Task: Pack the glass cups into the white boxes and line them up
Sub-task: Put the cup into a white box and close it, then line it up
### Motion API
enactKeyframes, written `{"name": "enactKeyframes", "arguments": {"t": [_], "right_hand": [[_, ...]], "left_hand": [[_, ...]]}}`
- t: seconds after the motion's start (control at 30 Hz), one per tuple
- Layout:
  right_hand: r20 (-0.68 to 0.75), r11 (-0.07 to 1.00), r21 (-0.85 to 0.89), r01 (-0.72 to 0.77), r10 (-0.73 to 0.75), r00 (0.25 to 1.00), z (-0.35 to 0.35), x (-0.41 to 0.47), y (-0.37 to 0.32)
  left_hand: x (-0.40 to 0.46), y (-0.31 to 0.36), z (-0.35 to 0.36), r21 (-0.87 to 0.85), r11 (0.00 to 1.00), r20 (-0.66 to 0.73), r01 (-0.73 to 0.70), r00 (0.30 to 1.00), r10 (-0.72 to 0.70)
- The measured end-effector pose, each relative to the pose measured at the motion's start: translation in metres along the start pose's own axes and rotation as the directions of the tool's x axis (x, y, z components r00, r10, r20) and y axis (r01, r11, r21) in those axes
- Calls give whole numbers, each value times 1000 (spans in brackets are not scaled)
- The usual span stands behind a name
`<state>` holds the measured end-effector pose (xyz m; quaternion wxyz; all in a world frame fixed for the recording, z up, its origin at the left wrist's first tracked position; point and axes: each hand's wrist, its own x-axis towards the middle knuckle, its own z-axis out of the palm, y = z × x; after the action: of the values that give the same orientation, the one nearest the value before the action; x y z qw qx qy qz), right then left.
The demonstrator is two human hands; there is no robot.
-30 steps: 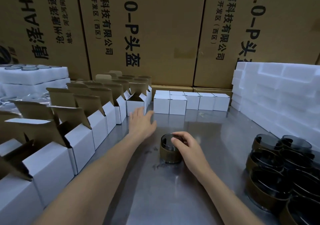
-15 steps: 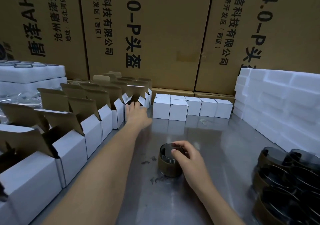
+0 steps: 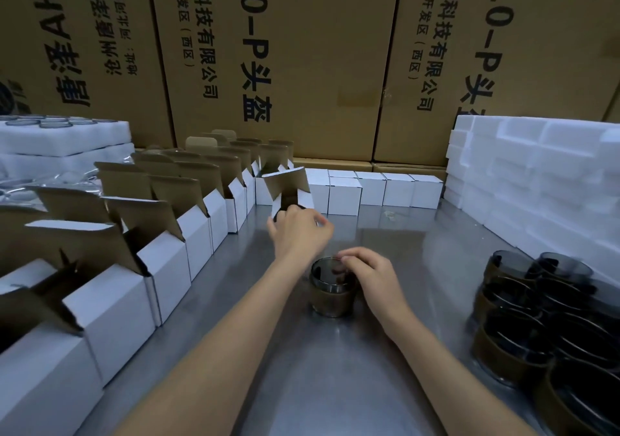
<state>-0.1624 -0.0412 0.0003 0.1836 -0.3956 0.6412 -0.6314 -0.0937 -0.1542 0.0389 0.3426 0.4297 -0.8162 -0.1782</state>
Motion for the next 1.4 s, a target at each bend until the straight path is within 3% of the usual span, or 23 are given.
{"name": "enactKeyframes", "arguments": {"t": [0.1,0.17,0.27,0.33,0.37,0.43,0.5,0.6,0.67,0.9,1.1,1.27,1.4], "right_hand": [[-88,988,144,-53,66,994,-2,-1,-4],[-133,973,223,-67,98,986,-4,-1,-4],[-145,981,184,-69,96,985,-6,-2,-2],[-132,983,167,-70,93,987,-6,-2,-1],[-120,986,153,-67,86,989,-6,-2,-1],[-90,992,107,-60,70,993,-6,-2,0],[-56,995,80,-59,64,996,-6,-1,1],[-14,996,64,-56,57,998,-5,-1,1],[-15,998,41,-46,47,999,-4,-1,1],[-22,998,-52,-36,35,999,-2,0,1],[-76,998,-36,-43,40,996,0,5,4],[-110,995,-12,-103,101,989,0,10,6],[-107,995,-11,-104,102,989,2,9,6]], "left_hand": [[-29,15,-8,11,1000,-32,-21,999,21],[-48,20,-8,-32,992,-60,-125,991,123],[-68,15,-6,-212,915,-176,-344,934,310],[-69,7,-7,-245,866,-287,-437,885,365],[-68,1,-7,-294,858,-327,-421,888,323],[-63,-12,-6,-506,830,-296,-236,951,90],[-58,-22,-4,-703,709,-52,56,990,-130],[-53,-29,-3,-770,581,227,263,964,-137],[-51,-29,-3,-784,557,275,273,958,-83],[-48,-25,-2,-700,673,252,239,964,-81],[-46,-22,-2,-737,622,210,264,965,-160],[-46,-23,-4,-794,600,22,95,992,-127],[-40,-27,-9,-716,698,-6,10,1000,-20]]}}
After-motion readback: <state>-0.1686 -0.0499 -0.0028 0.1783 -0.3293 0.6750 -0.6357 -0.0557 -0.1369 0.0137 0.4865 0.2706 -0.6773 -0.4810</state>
